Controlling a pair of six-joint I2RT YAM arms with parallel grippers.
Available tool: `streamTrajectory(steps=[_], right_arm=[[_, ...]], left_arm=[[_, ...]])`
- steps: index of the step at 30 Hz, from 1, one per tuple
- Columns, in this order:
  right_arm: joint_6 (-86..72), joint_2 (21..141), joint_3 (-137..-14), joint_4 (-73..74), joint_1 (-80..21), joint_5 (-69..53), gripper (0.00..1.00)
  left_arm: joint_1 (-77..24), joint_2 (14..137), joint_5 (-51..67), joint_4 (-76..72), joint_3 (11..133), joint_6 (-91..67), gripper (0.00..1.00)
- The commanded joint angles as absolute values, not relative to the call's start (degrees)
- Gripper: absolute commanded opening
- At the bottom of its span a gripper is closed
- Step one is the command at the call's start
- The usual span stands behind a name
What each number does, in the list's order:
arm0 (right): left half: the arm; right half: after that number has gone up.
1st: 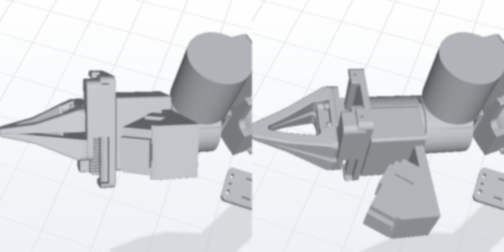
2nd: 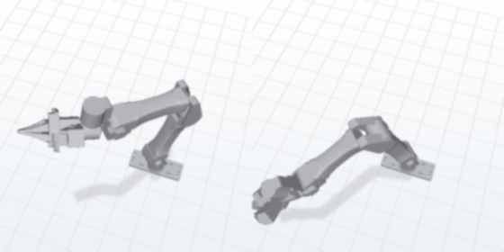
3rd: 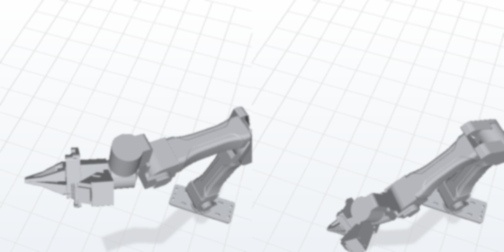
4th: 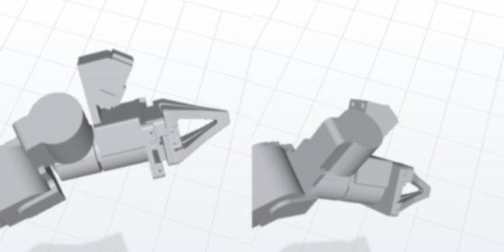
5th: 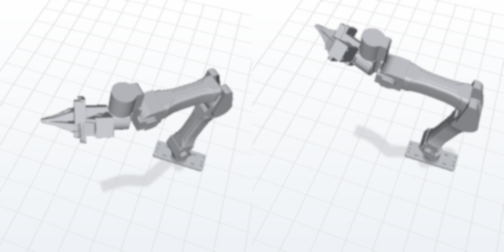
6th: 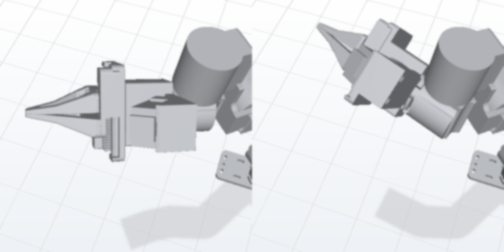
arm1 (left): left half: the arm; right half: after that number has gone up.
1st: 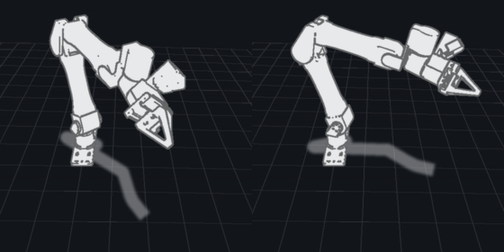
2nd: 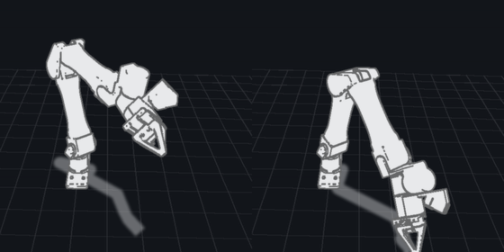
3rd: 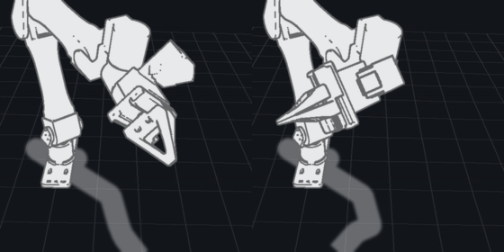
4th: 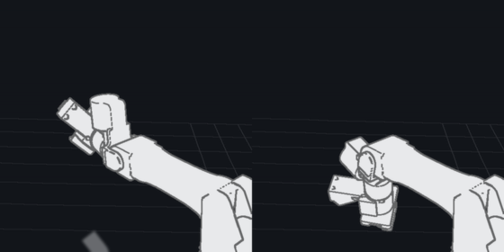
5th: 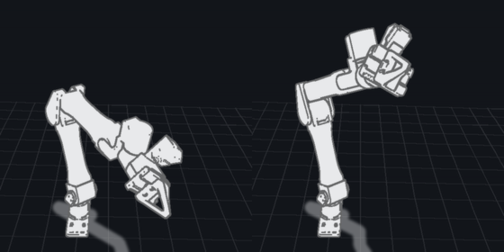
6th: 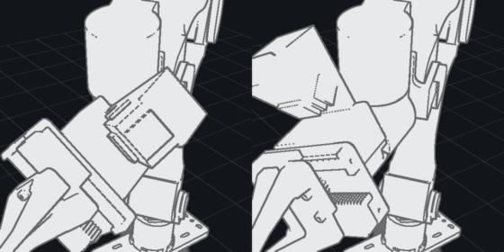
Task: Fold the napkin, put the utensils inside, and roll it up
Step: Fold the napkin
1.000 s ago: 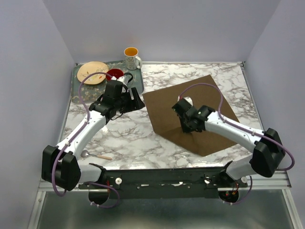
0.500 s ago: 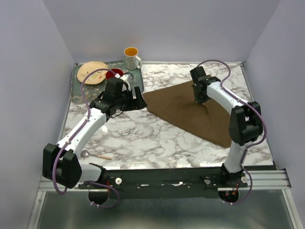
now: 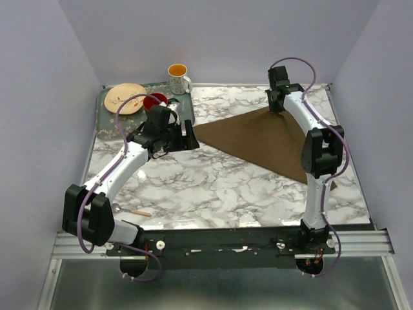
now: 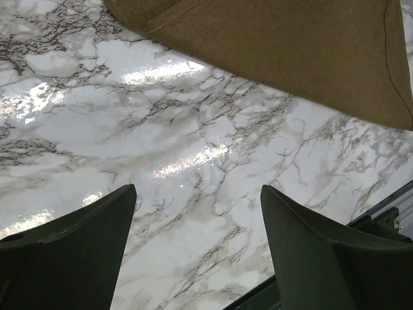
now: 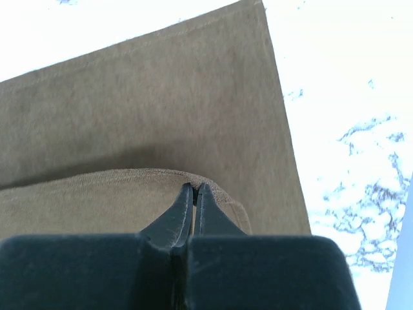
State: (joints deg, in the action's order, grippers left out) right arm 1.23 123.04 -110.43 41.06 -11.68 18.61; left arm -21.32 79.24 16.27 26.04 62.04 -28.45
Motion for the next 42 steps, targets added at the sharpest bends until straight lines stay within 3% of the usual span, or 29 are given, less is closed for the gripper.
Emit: streamTrajectory(steps=[1,17,42], right_arm=[[4.1,127.5,-116.2,41.0,-9.7,16.3,0.01],[6.1,137.5,-128.9,40.2,-5.6,12.1,0.01],[9.6,143.3,-135.2,36.1,-3.8,11.8,0.01]], left_arm=[[-20.9,79.5,16.2,27.0,64.5,-27.3,0.87],[-21.0,79.9,15.6,27.8,65.7,-27.6,0.90],[-20.9,81.0,15.7,28.2,66.7,-28.3,0.90]])
